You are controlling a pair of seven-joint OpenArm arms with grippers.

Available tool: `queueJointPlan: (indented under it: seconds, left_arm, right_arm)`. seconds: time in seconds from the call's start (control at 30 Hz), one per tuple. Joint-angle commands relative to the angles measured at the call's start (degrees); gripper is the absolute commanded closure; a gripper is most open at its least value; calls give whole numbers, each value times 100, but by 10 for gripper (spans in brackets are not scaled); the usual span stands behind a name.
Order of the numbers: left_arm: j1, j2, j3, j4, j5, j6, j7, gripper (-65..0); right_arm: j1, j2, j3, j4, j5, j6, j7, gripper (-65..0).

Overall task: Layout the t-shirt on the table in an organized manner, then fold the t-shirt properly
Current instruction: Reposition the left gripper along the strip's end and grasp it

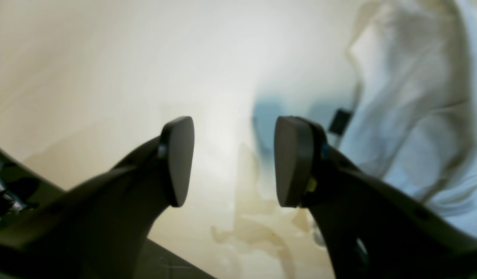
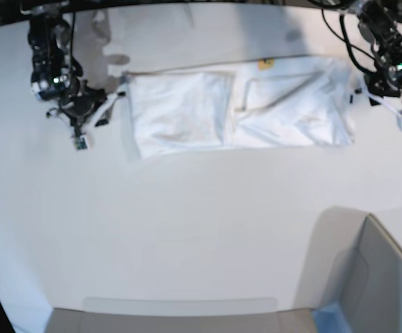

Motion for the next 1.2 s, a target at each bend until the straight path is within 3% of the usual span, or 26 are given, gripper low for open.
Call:
queueJointPlan:
  seconds: [0.0, 0.07, 0.2, 0.3, 0.4, 0.5, 0.6, 0.63, 0.83, 0.93, 1.0, 1.17]
  left_arm:
    - [-60, -84, 24, 103, 23, -2, -143, -318]
    - [-43, -84, 16, 235, -311, -11, -143, -318]
    - [265, -84, -283, 429, -1577, -151, -116, -321]
    - [247, -111, -573, 350, -2263, -705, 16, -336]
    - [247, -120, -697, 323, -2403, -1250, 121, -337]
    - [238, -120, -688, 306, -2421, -1492, 205, -242]
    - [54, -84, -723, 253, -2386, -1492, 205, -7]
    - [-17, -102, -723, 130, -2386, -1492, 205, 0]
    - [-201, -128, -697, -459, -2421, -1391, 205, -10]
    - [-175, -93, -723, -459, -2421, -1382, 205, -169]
    - [-175, -93, -776, -450, -2421, -1373, 205, -219]
    - [-175, -84, -820, -195, -2430, -1356, 205, -211]
  right_arm:
    - [70, 55, 28, 70, 38, -7, 79, -65]
    - [87, 47, 28, 70, 38, -7, 79, -65]
    - [105, 47, 37, 70, 38, -7, 79, -65]
    - [96, 47, 37, 70, 38, -7, 79, -65]
    - [87, 47, 45, 70, 38, -7, 79, -65]
    - [78, 47, 45, 70, 38, -7, 79, -65]
    - [70, 38, 37, 70, 38, -7, 79, -65]
    - [70, 38, 37, 70, 38, -7, 79, -65]
    - [70, 38, 45, 70, 38, -7, 79, -65]
    - [61, 38, 45, 70, 38, -7, 79, -65]
    - [61, 38, 45, 70, 38, -7, 79, -65]
    - [52, 64, 45, 70, 38, -7, 79, -65]
